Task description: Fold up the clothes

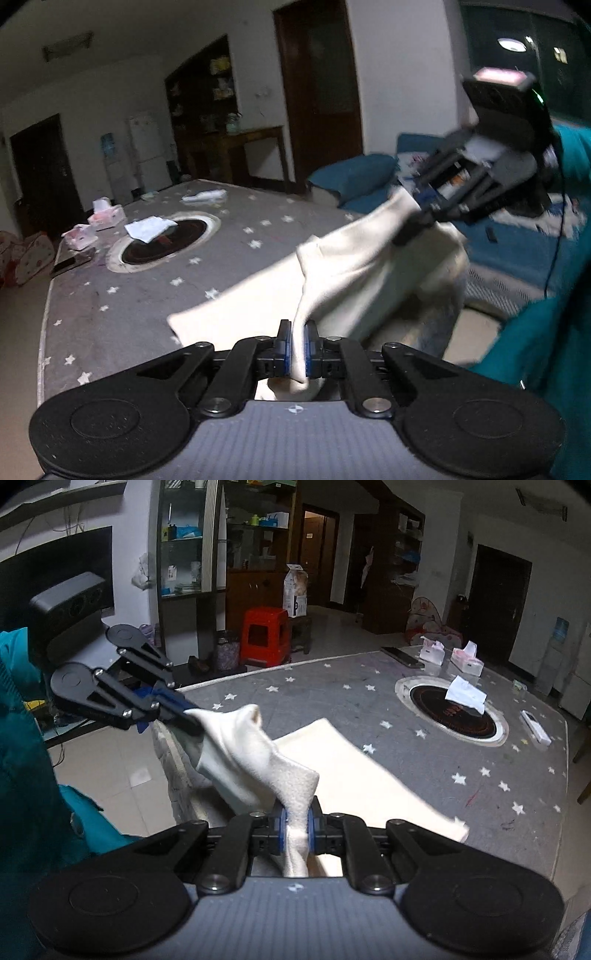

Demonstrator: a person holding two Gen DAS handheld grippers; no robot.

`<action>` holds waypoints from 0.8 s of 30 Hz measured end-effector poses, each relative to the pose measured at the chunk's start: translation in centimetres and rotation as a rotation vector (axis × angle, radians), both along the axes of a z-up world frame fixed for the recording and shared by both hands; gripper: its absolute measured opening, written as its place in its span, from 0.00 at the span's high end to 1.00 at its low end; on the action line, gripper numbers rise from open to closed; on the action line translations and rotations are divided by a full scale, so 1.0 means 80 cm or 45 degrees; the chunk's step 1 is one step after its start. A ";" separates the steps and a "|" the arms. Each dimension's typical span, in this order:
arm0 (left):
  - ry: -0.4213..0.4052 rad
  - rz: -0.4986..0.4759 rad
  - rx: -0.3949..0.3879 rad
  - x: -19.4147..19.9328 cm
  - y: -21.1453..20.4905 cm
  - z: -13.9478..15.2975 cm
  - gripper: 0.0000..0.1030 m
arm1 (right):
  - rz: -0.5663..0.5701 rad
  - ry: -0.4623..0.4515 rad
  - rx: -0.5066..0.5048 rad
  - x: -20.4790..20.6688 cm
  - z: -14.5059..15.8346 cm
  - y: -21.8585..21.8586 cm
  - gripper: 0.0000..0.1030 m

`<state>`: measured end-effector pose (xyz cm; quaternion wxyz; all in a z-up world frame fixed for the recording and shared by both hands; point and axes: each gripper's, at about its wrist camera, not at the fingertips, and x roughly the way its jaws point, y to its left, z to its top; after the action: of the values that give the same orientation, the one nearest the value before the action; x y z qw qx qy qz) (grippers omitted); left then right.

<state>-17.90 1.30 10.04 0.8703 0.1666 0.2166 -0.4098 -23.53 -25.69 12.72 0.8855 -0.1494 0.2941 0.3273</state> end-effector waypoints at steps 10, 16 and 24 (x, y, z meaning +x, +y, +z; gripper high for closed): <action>0.032 0.106 -0.055 0.102 -0.026 -0.003 0.94 | -0.041 -0.061 -0.052 0.083 0.011 -0.007 0.91; 0.105 0.207 -0.034 0.176 -0.049 -0.031 0.94 | -0.079 -0.054 -0.099 0.145 -0.005 -0.008 0.91; 0.235 0.381 -0.018 0.234 -0.062 -0.085 0.93 | -0.227 0.024 -0.069 0.217 -0.080 -0.005 0.87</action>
<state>0.83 -3.70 3.26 0.8991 0.0880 0.3152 -0.2906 -6.16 -26.06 6.35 0.9040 -0.1436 0.3232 0.2403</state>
